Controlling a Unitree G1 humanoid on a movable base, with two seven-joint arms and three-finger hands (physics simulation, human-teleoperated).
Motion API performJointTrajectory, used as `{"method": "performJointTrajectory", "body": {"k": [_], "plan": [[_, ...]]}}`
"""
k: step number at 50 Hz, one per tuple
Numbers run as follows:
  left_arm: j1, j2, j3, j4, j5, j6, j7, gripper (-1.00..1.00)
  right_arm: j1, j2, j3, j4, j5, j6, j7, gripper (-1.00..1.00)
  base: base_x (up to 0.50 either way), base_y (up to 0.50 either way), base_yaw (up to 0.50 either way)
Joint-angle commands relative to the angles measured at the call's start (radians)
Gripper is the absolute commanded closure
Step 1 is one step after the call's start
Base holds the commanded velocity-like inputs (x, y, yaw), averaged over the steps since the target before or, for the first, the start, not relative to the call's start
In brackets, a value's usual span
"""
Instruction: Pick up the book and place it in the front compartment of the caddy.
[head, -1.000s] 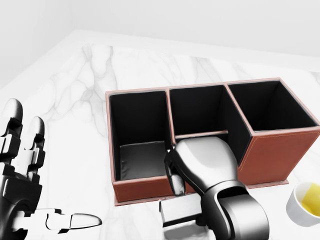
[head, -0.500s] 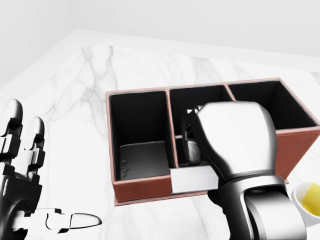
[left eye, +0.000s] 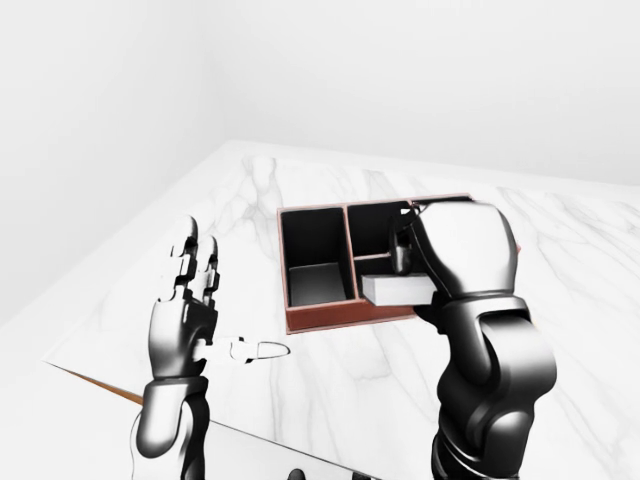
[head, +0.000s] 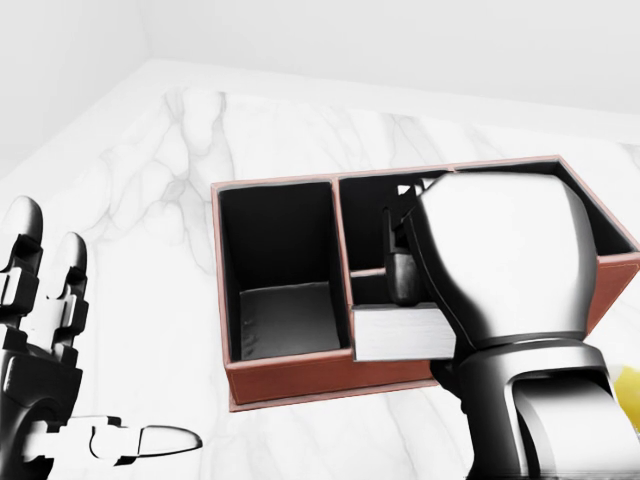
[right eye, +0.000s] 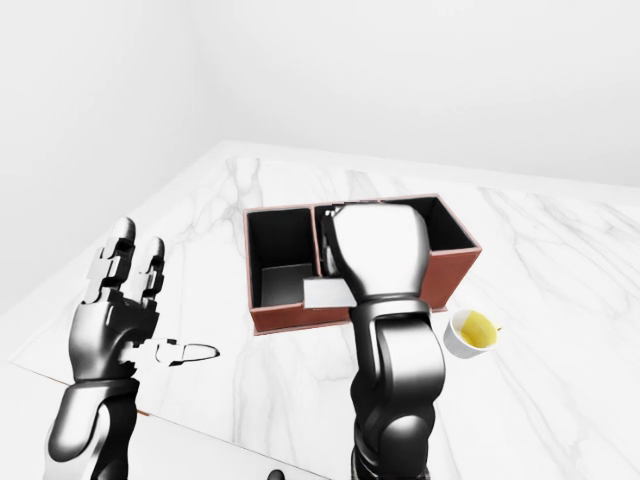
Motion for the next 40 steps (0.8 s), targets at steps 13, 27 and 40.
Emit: {"method": "performJointTrajectory", "body": {"k": [13, 27, 40], "plan": [[-0.009, 0.001, 0.009, 0.008, -0.003, 0.000, -0.002, -1.00, -0.297, 0.026, -0.166, 0.108, -0.054, 0.000, 0.000, 1.00, 0.00, 0.00, 0.00], [-0.014, 0.002, 0.013, 0.012, -0.005, 0.000, -0.001, -1.00, -0.400, 0.006, -0.204, 0.206, -0.052, 0.000, 0.000, 1.00, 0.00, 0.00, 0.00], [-0.013, 0.001, 0.011, 0.021, -0.005, 0.000, -0.003, -1.00, -0.504, 0.097, -0.263, 0.245, -0.112, 0.000, 0.000, 1.00, 0.00, 0.00, 0.00]]}}
